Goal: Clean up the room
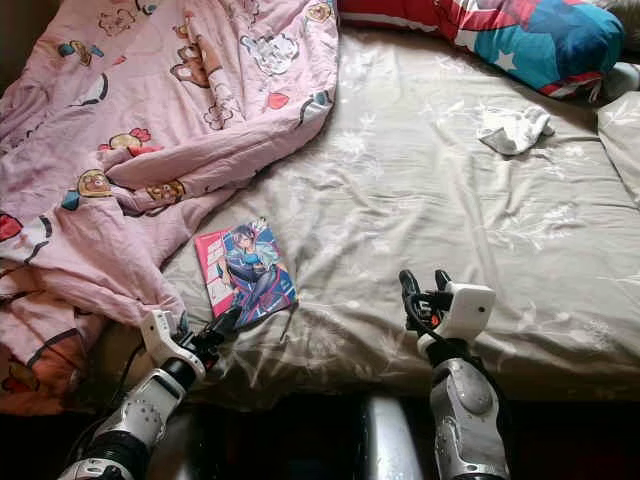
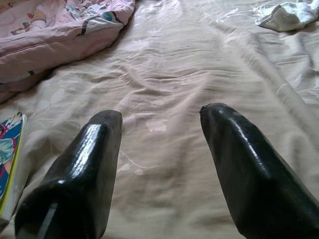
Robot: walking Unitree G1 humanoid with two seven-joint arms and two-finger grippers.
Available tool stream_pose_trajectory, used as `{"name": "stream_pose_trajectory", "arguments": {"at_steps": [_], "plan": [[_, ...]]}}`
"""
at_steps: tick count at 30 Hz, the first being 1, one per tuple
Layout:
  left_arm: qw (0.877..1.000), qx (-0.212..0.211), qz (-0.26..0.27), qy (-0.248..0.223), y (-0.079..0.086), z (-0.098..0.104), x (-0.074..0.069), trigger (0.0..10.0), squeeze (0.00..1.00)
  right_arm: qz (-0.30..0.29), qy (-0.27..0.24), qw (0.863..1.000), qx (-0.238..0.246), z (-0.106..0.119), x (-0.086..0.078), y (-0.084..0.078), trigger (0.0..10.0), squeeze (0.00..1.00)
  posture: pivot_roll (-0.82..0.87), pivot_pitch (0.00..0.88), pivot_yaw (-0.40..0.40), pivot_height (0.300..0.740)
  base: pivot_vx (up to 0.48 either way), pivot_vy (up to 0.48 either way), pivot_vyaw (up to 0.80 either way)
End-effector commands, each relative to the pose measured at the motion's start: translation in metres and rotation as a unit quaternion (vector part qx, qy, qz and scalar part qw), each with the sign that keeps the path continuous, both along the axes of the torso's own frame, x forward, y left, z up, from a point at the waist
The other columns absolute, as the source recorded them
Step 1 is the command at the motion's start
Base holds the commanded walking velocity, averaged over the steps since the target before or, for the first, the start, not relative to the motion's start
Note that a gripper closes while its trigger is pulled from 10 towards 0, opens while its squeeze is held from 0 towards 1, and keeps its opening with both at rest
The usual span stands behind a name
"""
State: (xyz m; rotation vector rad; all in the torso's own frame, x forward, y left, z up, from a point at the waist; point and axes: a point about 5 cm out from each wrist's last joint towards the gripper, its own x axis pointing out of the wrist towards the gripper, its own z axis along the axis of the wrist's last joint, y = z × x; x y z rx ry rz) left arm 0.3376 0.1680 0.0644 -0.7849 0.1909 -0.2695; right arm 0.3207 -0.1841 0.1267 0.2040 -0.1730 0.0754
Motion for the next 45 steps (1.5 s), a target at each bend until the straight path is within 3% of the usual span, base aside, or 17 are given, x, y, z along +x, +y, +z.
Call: {"name": "stream_pose_trajectory", "arguments": {"at_steps": [1, 13, 24, 25, 26, 27, 29, 45], "plan": [[0.994, 0.011, -0.059, 0.09, -0.024, -0.04, -0.025, 10.0, 0.0, 0.001, 0.011, 1.0, -0.003, -0.005, -0.004, -0.002, 10.0, 0.0, -0.11, 0.363, -0.071, 0.574, 0.0, 0.0, 0.0], [0.992, 0.037, -0.058, 0.104, -0.028, -0.044, -0.026, 10.0, 0.0, 0.003, 0.011, 1.0, -0.006, -0.003, -0.005, -0.003, 10.0, 0.0, -0.13, 0.375, -0.082, 0.574, 0.0, 0.0, 0.0], [0.997, -0.007, -0.012, 0.075, -0.028, -0.03, -0.013, 10.0, 0.0, 0.005, 0.013, 1.0, -0.007, -0.003, -0.007, -0.003, 10.0, 0.0, -0.15, 0.379, -0.089, 0.574, 0.0, 0.0, 0.0], [0.997, -0.011, -0.009, 0.073, -0.028, -0.03, -0.013, 9.3, 0.0, 0.005, 0.013, 1.0, -0.007, -0.003, -0.007, -0.003, 10.0, 0.0, -0.14, 0.379, -0.089, 0.574, 0.0, 0.0, 0.0], [0.997, -0.011, -0.008, 0.072, -0.028, -0.03, -0.013, 9.3, 0.0, 0.005, 0.013, 1.0, -0.007, -0.003, -0.007, -0.003, 10.0, 0.0, -0.14, 0.379, -0.089, 0.574, 0.0, 0.0, 0.0], [0.997, -0.016, -0.002, 0.07, -0.027, -0.029, -0.012, 2.9, 0.0, 0.005, 0.013, 1.0, -0.007, -0.003, -0.007, -0.002, 10.0, 0.0, -0.14, 0.378, -0.09, 0.574, 0.0, 0.0, 0.0], [0.998, -0.029, 0.01, 0.062, -0.024, -0.027, -0.011, 0.0, 0.0, 0.006, 0.014, 1.0, -0.007, -0.003, -0.007, -0.002, 10.0, 0.0, -0.14, 0.378, -0.09, 0.574, 0.0, 0.0, 0.0], [0.998, -0.045, 0.013, 0.045, -0.023, -0.023, -0.009, 0.0, 0.0, 0.01, 0.016, 1.0, -0.003, -0.005, -0.006, 0.002, 10.0, 0.0, -0.13, 0.366, -0.083, 0.574, 0.0, 0.0, 0.0]]}}
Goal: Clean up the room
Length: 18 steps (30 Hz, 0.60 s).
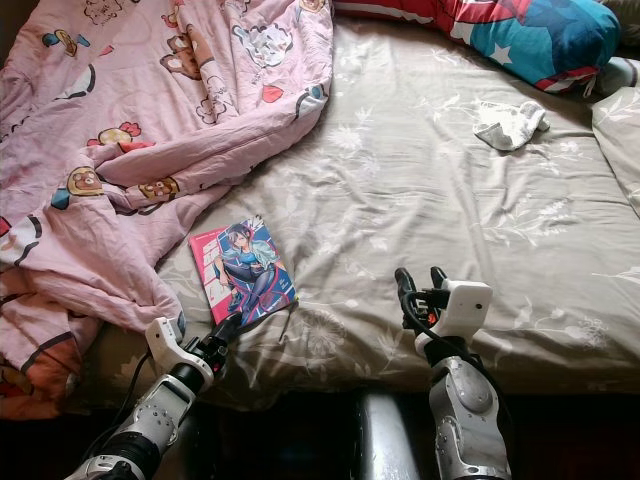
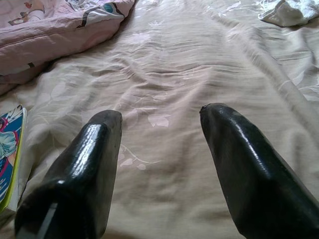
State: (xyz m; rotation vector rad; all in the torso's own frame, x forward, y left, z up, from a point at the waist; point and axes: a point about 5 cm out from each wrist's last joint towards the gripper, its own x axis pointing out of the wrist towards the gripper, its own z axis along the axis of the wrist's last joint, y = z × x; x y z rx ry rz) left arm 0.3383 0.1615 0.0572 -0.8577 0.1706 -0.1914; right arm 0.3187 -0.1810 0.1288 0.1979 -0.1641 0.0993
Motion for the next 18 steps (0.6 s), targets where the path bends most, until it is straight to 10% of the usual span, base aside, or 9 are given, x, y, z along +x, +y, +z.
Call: {"name": "stream_pose_trajectory", "arguments": {"at_steps": [1, 18], "plan": [[0.999, -0.015, -0.028, 0.032, -0.016, -0.016, -0.01, 0.0, 0.0, -0.002, 0.014, 1.0, 0.001, -0.008, -0.004, -0.001, 10.0, 0.0, -0.13, 0.366, -0.083, 0.574, 0.0, 0.0, 0.0], [1.0, -0.022, -0.009, -0.004, -0.007, -0.005, -0.005, 0.0, 0.0, 0.0, 0.019, 1.0, 0.01, -0.013, -0.004, 0.006, 10.0, 0.0, -0.09, 0.37, -0.067, 0.574, 0.0, 0.0, 0.0]]}}
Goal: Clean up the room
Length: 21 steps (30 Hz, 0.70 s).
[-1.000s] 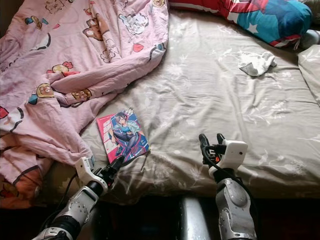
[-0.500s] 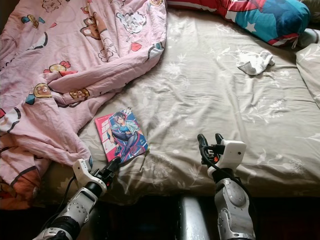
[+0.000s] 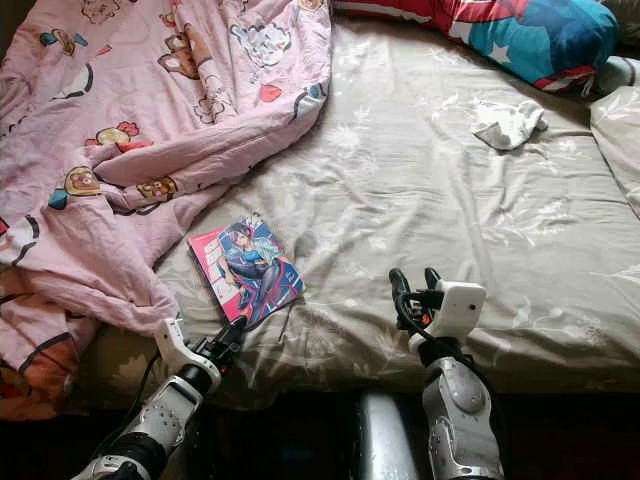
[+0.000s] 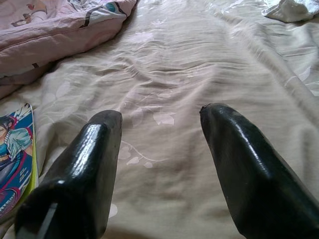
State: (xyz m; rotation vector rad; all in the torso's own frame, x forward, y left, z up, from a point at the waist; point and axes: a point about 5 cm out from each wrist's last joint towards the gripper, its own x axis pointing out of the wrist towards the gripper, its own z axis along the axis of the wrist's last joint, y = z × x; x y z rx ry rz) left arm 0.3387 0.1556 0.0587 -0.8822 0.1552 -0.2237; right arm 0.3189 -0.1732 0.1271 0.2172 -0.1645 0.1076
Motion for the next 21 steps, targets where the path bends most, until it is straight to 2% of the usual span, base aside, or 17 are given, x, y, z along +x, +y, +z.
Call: {"name": "stream_pose_trajectory", "arguments": {"at_steps": [1, 10, 17, 21], "plan": [[1.0, -0.01, 0.003, 0.002, -0.001, -0.005, -0.004, 0.0, 0.0, -0.005, 0.021, 1.0, 0.001, -0.012, -0.005, -0.002, 10.0, 0.0, -0.09, 0.374, -0.068, 0.574, 0.0, 0.0, 0.0], [0.999, -0.01, 0.006, -0.03, 0.005, 0.008, 0.002, 0.0, 0.0, -0.01, 0.03, 1.0, 0.004, -0.018, -0.006, -0.001, 10.0, 0.0, -0.09, 0.372, -0.055, 0.574, 0.0, 0.0, 0.0], [0.997, -0.008, 0.011, -0.072, 0.01, 0.024, 0.004, 0.0, 0.0, -0.025, 0.05, 0.998, 0.002, -0.031, -0.011, -0.008, 10.0, 0.0, -0.09, 0.372, -0.051, 0.574, 0.0, 0.0, 0.0], [0.993, 0.002, 0.008, -0.115, 0.014, 0.04, 0.001, 0.0, 0.0, -0.032, 0.061, 0.998, 0.0, -0.037, -0.012, -0.011, 10.0, 0.0, -0.1, 0.373, -0.063, 0.574, 0.0, 0.0, 0.0]]}}
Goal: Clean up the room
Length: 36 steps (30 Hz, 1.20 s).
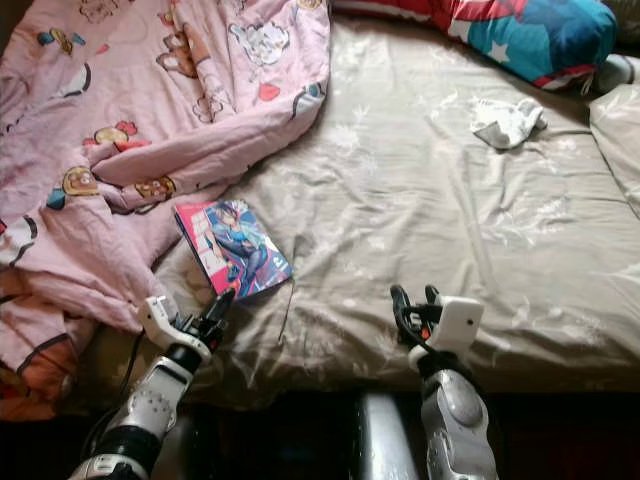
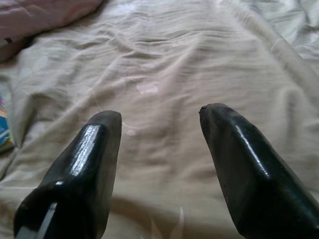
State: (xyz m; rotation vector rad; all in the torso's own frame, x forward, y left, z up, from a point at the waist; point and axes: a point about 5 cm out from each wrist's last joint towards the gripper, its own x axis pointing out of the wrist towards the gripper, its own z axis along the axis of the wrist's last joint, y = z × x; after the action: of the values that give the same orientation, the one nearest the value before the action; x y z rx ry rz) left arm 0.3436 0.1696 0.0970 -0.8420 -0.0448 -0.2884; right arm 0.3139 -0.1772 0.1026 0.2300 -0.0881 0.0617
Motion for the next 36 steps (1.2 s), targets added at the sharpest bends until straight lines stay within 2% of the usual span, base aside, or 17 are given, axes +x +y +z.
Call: {"name": "stream_pose_trajectory", "arguments": {"at_steps": [1, 9, 10, 11, 12, 15, 18, 22, 27, 32, 36], "plan": [[1.0, -0.005, -0.005, -0.017, 0.0, 0.004, -0.005, 0.0, 0.0, -0.014, 0.02, 1.0, -0.007, -0.013, -0.007, -0.007, 10.0, 0.0, -0.11, 0.373, -0.064, 0.574, 0.0, 0.0, 0.0], [0.998, 0.023, -0.015, -0.054, -0.003, 0.026, -0.015, 0.0, 0.0, -0.026, 0.012, 1.0, -0.004, -0.012, -0.008, -0.004, 10.0, 0.0, -0.12, 0.366, -0.039, 0.574, 0.0, 0.0, 0.0], [0.998, 0.027, -0.016, -0.058, -0.004, 0.028, -0.015, 2.2, 0.0, -0.026, 0.012, 1.0, -0.004, -0.012, -0.008, -0.004, 10.0, 0.0, -0.12, 0.366, -0.038, 0.574, 0.0, 0.0, 0.0], [0.998, 0.03, -0.018, -0.06, -0.004, 0.029, -0.016, 2.2, 0.0, -0.027, 0.012, 1.0, -0.004, -0.012, -0.008, -0.003, 10.0, 0.0, -0.12, 0.366, -0.038, 0.574, 0.0, 0.0, 0.0], [0.997, 0.044, -0.021, -0.063, -0.006, 0.032, -0.016, 10.0, 0.0, -0.028, 0.011, 1.0, -0.004, -0.012, -0.008, -0.003, 10.0, 0.0, -0.11, 0.365, -0.032, 0.574, 0.0, 0.0, 0.0], [0.995, 0.081, -0.027, -0.059, -0.011, 0.032, -0.015, 10.0, 0.0, -0.035, 0.005, 0.999, -0.005, -0.011, -0.008, -0.002, 10.0, 0.0, -0.11, 0.36, -0.02, 0.574, 0.0, 0.0, 0.0], [0.994, 0.092, -0.022, -0.054, -0.013, 0.032, -0.015, 10.0, 0.0, -0.038, 0.007, 0.999, -0.006, -0.012, -0.009, -0.003, 10.0, 0.0, -0.1, 0.351, -0.016, 0.574, 0.0, 0.0, 0.0], [0.99, 0.13, 0.019, -0.052, -0.009, 0.035, -0.013, 10.0, 0.0, -0.038, 0.008, 0.999, -0.001, -0.014, -0.009, -0.002, 10.0, 0.0, -0.08, 0.346, -0.015, 0.574, 0.0, 0.0, 0.0], [0.989, 0.133, 0.042, -0.056, -0.009, 0.037, -0.015, 10.0, 0.0, -0.038, -0.013, 0.999, 0.004, -0.007, -0.007, -0.006, 10.0, 0.0, -0.09, 0.334, -0.021, 0.574, 0.0, 0.0, 0.0], [0.989, 0.129, 0.043, -0.062, -0.012, 0.041, -0.017, 10.0, 0.0, -0.033, -0.01, 0.999, 0.0, -0.009, -0.006, -0.003, 10.0, 0.0, -0.09, 0.316, -0.019, 0.612, 0.0, 0.0, 0.0], [0.987, 0.144, 0.041, -0.066, -0.014, 0.041, -0.017, 10.0, 0.0, -0.029, -0.008, 1.0, -0.004, -0.011, -0.007, 0.0, 10.0, 0.0, -0.09, 0.306, -0.014, 0.642, 0.0, 0.0, 0.0]]}}
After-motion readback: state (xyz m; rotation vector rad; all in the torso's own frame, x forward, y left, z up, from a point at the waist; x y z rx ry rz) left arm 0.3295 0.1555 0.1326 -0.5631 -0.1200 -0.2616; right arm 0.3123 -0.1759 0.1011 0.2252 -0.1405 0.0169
